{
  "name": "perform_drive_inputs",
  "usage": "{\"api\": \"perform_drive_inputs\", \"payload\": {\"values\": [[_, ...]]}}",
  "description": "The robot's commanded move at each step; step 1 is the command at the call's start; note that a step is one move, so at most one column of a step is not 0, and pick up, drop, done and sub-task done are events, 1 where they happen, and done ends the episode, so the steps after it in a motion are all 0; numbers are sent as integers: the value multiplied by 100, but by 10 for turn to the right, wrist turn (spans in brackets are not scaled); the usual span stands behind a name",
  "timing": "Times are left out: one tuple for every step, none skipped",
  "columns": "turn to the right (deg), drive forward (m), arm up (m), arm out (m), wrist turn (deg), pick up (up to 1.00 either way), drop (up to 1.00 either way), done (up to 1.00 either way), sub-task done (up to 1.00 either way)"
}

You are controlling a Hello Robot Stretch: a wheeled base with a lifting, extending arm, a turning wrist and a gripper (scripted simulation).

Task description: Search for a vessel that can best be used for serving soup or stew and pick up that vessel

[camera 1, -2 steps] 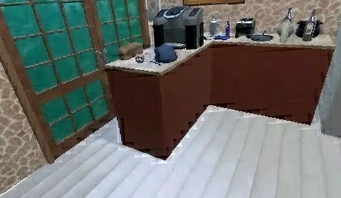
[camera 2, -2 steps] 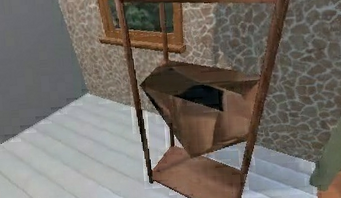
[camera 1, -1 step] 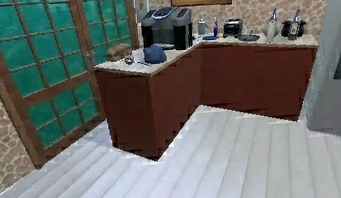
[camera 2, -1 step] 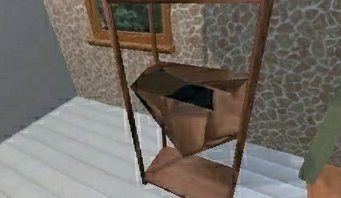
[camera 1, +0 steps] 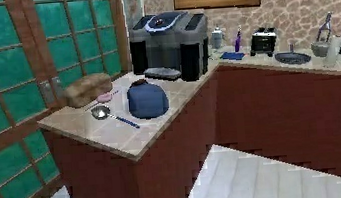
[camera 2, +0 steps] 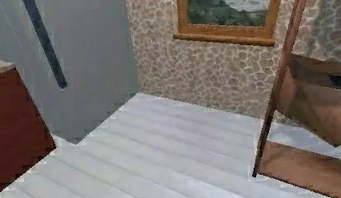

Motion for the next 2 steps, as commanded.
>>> {"api": "perform_drive_inputs", "payload": {"values": [[-450,0,0,0,0,0,0,0,0],[-450,0,0,0,0,0,0,0,0]]}}
